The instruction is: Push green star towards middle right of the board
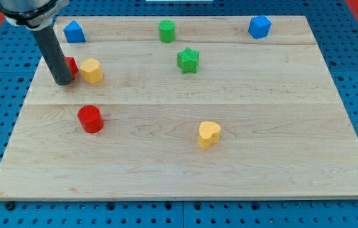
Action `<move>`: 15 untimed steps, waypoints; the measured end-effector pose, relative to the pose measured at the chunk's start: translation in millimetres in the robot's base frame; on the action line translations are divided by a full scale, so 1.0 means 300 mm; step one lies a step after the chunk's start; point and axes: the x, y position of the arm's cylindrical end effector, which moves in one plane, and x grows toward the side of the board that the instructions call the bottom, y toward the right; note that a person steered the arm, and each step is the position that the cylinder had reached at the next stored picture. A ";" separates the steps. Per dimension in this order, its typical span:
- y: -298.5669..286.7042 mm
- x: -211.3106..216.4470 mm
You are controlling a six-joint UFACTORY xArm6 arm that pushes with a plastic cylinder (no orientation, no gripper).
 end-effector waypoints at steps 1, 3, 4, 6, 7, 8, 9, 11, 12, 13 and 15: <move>0.014 0.001; 0.337 -0.105; 0.451 -0.126; 0.846 -0.280; 0.886 -0.209; 0.760 -0.269; 0.812 -0.159; 0.778 -0.120; 0.782 -0.012; 1.082 -0.041; 1.178 -0.037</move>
